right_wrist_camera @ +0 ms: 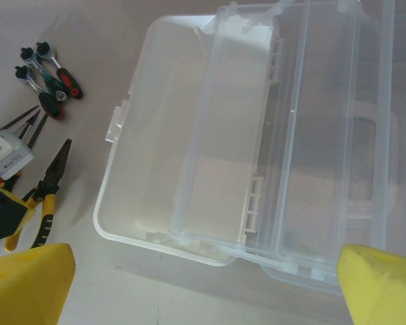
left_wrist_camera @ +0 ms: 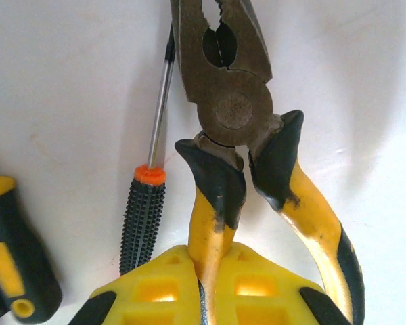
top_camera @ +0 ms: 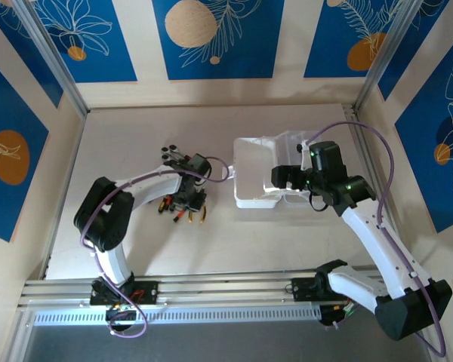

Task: Pack the tool kit

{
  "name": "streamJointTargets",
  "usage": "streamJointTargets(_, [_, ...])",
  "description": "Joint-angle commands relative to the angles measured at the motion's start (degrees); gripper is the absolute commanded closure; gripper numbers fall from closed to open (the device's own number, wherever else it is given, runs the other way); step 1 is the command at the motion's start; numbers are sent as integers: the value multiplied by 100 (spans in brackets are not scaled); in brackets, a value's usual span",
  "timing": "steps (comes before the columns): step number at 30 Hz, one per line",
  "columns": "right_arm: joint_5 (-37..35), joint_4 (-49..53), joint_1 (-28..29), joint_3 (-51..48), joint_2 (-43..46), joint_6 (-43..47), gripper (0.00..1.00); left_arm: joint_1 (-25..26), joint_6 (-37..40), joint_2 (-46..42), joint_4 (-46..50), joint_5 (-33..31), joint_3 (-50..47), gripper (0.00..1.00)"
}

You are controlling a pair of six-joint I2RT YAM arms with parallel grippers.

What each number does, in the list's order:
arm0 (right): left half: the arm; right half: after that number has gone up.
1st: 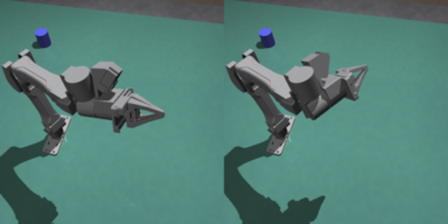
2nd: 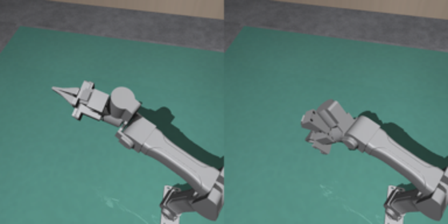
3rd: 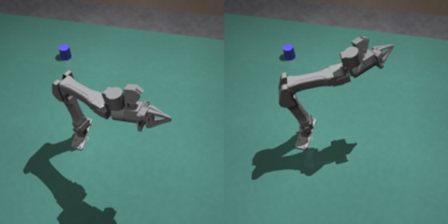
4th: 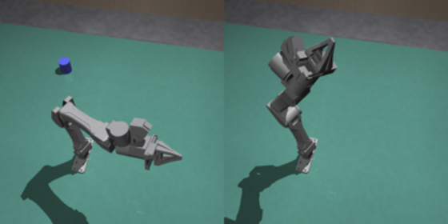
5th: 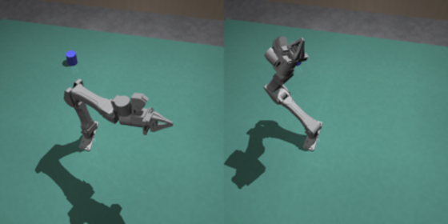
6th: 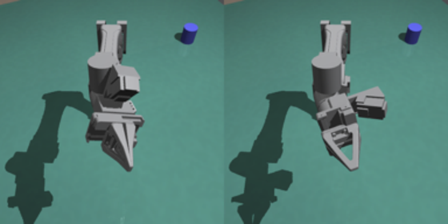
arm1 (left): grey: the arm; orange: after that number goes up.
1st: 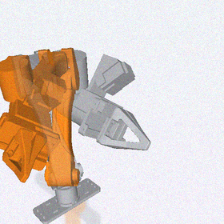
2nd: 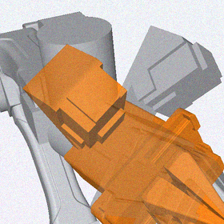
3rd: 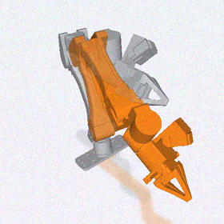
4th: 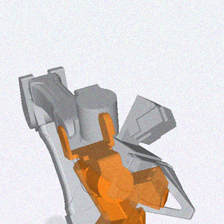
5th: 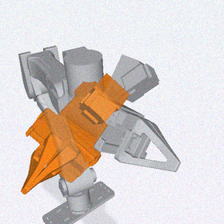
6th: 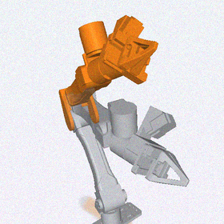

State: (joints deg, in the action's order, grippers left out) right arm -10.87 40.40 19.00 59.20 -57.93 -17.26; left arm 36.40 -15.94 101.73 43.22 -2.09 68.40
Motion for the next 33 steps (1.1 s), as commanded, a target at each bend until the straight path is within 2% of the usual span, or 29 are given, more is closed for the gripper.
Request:
streamJointTargets(1, [324, 164, -17, 305, 19, 40, 1, 9, 86, -580, 362, 193, 522, 100])
streamJointTargets(6, [1226, 201, 119, 600, -104, -68, 1, -25, -18, -915, 380, 585, 1178, 100])
streamJointTargets(8, [1601, 86, 242, 704, -235, -261, 0, -21, -130, -952, 124, 940, 1432, 100])
streamJointTargets(11, [1900, -340, 465, 742, -401, -617, 5, -22, -371, -861, -463, 1662, 1751, 100])
streamJointTargets(15, [2052, -904, 528, 767, -728, -951, 19, -10, -630, -604, -1150, 2434, 2131, 100])
streamJointTargets(18, [1991, -1074, 503, 908, -1097, -998, 30, -15, -730, -414, -1456, 2759, 2325, 100])
streamJointTargets(21, [2031, -1257, 421, 1069, -1483, -1015, 36, -10, -811, -209, -1648, 3054, 2460, 100])
streamJointTargets(24, [2194, -1396, 316, 1301, -1849, -1046, 41, -15, -947, -48, -1898, 3282, 2499, 100])
streamJointTargets(29, [2206, -1429, 273, 1589, -2332, -1034, 55, -11, -1004, 99, -2051, 3475, 2579, 100])
streamJointTargets(33, [2200, -1441, 266, 1638, -2528, -1059, 60, -12, -1016, 117, -2184, 3660, 2582, 100])
